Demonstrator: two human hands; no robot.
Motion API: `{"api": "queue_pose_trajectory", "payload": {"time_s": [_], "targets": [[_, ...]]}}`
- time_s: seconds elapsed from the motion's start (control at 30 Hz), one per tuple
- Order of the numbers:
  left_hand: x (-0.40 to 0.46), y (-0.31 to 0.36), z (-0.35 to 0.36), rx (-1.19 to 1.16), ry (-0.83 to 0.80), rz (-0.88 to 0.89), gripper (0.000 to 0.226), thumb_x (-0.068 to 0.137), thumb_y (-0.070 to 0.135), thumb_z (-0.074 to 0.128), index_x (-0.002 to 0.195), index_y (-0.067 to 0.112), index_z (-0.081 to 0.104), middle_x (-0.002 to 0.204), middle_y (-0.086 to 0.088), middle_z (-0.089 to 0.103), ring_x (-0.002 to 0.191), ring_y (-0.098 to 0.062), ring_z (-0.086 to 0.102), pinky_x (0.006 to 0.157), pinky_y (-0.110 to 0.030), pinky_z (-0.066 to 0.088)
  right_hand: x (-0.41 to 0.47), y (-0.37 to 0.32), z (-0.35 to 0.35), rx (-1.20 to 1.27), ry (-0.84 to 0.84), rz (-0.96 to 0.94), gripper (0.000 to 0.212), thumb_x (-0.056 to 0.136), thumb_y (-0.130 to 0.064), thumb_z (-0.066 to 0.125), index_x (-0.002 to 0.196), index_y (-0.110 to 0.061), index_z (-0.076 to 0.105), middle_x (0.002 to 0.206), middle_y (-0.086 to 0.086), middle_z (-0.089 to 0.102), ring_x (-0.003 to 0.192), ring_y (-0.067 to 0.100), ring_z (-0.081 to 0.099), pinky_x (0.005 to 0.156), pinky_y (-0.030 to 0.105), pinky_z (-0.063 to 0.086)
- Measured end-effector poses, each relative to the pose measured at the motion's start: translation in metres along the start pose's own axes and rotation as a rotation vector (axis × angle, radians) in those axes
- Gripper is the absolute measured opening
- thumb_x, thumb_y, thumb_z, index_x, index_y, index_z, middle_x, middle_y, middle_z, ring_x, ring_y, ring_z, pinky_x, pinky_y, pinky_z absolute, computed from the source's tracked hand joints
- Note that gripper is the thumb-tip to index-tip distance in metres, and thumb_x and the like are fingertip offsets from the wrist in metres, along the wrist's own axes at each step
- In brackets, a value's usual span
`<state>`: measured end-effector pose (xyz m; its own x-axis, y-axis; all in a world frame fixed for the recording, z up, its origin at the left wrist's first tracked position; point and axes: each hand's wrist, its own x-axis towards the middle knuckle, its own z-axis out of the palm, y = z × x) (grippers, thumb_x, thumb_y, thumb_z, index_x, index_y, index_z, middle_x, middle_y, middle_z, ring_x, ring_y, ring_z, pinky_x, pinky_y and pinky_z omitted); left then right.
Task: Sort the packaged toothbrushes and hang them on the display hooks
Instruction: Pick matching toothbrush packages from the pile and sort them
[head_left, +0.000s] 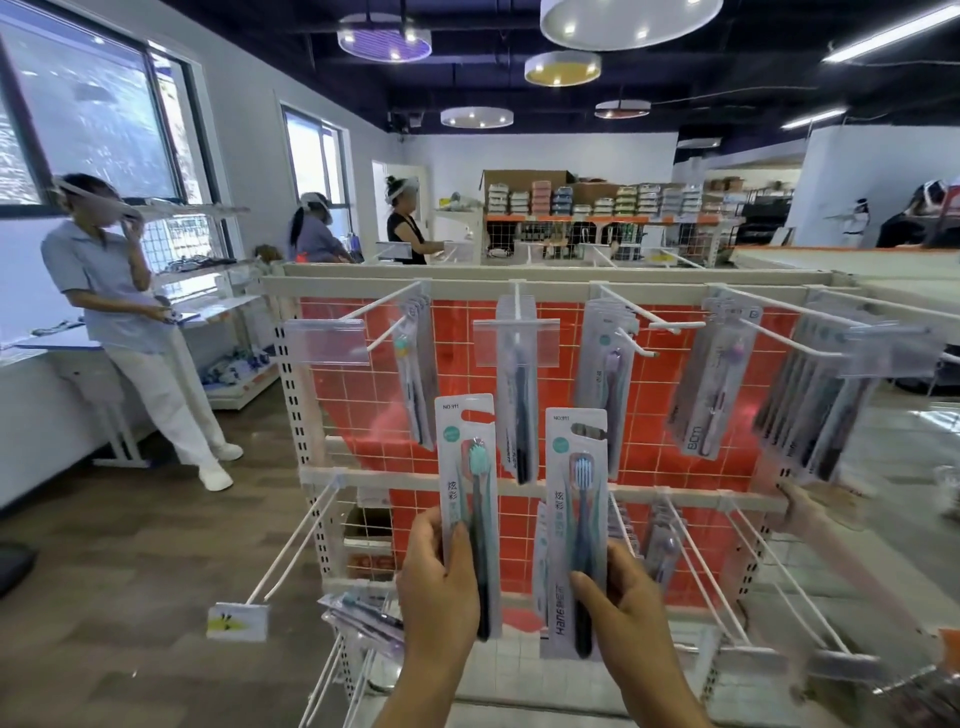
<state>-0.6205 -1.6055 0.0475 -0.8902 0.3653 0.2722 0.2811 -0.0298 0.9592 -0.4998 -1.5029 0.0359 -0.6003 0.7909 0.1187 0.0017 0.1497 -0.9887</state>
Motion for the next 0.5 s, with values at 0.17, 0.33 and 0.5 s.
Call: {"api": "queue_pose_trajectory", "payload": {"time_s": [0.17,0.33,0.5], "targets": [[0.004,-0.002,-0.003,0.021,0.004,-0.013,0.013,0.097,0.033,0.047,0.105,0.026,0.054,0.087,0.007,0.069,0.073,-0.001,0.068,0.065,-0.023,0.056,-0.001,-0.001,0.007,0.017,0.006,-0.005,0.025,0.09,0.001,0.056,0.104,-0.02,0.061,0.094,-0.003,0.069,0.092,0.013,0.067,0.088,0.038,0.055],[0.009,-0.004,-0.004,0.027,0.019,-0.004,0.017,0.096,0.035,0.048,0.107,0.025,0.055,0.088,0.007,0.069,0.076,-0.003,0.068,0.069,-0.028,0.058,0.001,-0.013,0.019,0.005,-0.05,-0.055,0.03,0.091,0.0,0.055,0.103,-0.028,0.061,0.093,-0.01,0.069,0.09,0.005,0.067,0.079,0.023,0.056],[0.011,-0.002,-0.006,-0.015,0.008,0.005,0.013,0.096,0.034,0.048,0.104,0.027,0.055,0.087,0.006,0.069,0.073,0.001,0.066,0.067,-0.027,0.057,0.009,-0.029,0.032,-0.029,-0.076,-0.159,0.026,0.092,-0.004,0.053,0.1,-0.028,0.061,0.096,-0.003,0.066,0.091,0.01,0.065,0.08,0.028,0.056]]}}
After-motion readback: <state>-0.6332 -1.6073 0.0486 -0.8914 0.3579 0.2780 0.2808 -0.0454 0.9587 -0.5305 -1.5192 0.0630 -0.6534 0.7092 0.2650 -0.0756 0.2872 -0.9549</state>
